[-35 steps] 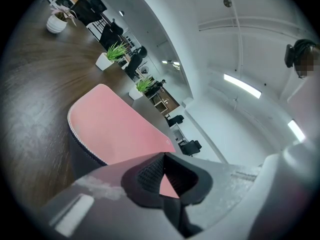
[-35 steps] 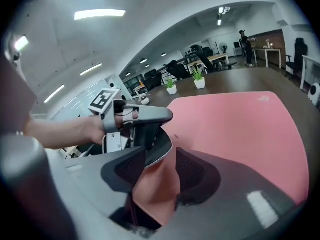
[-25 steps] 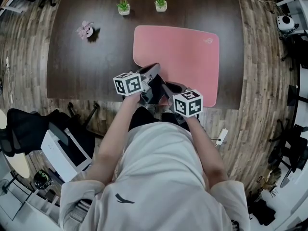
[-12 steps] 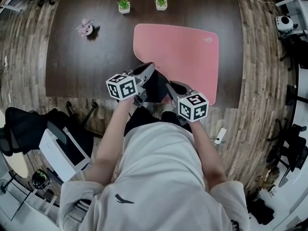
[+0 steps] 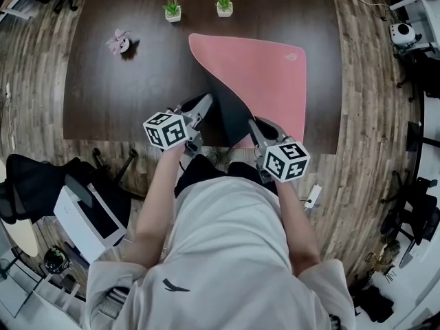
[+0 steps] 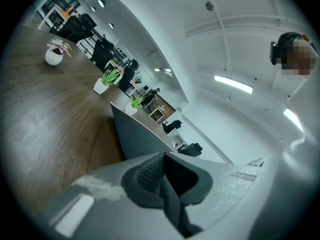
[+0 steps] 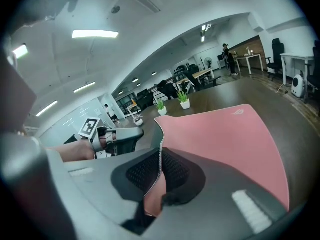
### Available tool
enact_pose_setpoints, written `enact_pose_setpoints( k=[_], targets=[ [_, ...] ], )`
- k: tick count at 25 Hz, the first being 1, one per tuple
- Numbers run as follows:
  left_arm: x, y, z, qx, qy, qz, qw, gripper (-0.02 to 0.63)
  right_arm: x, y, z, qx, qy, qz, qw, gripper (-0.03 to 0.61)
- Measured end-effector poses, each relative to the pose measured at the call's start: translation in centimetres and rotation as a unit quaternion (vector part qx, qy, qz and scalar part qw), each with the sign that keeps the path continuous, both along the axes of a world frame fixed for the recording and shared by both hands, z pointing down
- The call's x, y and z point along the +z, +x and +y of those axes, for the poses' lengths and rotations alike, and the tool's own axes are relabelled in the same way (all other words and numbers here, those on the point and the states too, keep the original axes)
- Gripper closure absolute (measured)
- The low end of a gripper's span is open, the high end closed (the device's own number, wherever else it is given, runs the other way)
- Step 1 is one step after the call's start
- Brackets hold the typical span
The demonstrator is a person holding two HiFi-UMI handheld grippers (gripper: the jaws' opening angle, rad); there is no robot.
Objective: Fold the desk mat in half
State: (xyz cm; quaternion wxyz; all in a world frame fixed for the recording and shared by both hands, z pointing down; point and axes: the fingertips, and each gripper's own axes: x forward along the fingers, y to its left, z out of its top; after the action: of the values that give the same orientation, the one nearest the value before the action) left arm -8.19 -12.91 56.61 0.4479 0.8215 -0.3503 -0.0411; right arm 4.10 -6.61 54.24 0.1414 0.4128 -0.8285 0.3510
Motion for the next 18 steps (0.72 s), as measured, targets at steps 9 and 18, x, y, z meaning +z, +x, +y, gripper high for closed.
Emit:
enact_pose_setpoints(
  k=[9,18],
  targets=[
    [-1.0,2.0,0.6,0.009,0.013,-0.018,0.9997,0.61,-2.7,7.4,0.7,0.098,0.036,-0.009,0.994,0.563],
    [-1.6,4.3,1.2,0.016,0.014,-0.04,0.999,0.611,-2.5,15.0,2.1,0.178,0.038,-0.018,0.983,0.563]
  ],
)
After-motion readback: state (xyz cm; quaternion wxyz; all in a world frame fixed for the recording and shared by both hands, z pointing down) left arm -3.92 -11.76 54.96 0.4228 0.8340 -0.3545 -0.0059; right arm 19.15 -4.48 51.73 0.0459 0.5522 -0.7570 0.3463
